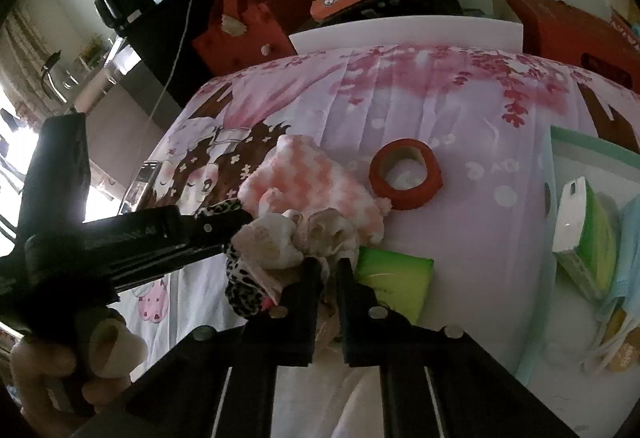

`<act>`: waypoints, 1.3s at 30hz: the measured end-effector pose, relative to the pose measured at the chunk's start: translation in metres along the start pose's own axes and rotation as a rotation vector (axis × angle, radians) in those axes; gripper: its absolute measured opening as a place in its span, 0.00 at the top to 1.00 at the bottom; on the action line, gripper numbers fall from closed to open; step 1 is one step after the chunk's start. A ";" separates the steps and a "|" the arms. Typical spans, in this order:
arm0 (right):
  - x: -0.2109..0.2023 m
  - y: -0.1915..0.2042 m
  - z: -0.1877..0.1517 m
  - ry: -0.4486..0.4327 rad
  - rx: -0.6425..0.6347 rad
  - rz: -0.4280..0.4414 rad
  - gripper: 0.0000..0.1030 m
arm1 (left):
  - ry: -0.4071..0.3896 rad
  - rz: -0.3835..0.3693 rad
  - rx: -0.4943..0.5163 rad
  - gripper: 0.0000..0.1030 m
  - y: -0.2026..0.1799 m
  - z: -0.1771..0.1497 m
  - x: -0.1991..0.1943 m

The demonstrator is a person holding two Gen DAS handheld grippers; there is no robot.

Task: Organize soft objects
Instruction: 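Grasp the leopard-print scrunchie with the left gripper while the right gripper grasps the beige cloth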

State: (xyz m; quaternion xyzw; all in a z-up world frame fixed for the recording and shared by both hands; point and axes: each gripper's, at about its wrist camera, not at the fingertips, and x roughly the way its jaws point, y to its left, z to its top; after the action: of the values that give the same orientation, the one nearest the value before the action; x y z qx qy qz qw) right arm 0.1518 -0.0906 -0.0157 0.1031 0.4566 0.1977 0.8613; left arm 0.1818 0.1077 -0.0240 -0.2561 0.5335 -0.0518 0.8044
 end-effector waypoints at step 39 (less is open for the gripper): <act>-0.114 -0.011 0.022 -0.329 0.033 0.033 0.95 | -0.302 -0.087 0.155 0.81 -0.050 -0.006 -0.104</act>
State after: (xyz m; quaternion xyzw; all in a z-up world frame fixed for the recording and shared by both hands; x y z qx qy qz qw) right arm 0.1155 -0.1500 0.0777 0.1560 0.3107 0.1848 0.9192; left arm 0.1420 0.0996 0.0842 -0.2209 0.3893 -0.0883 0.8899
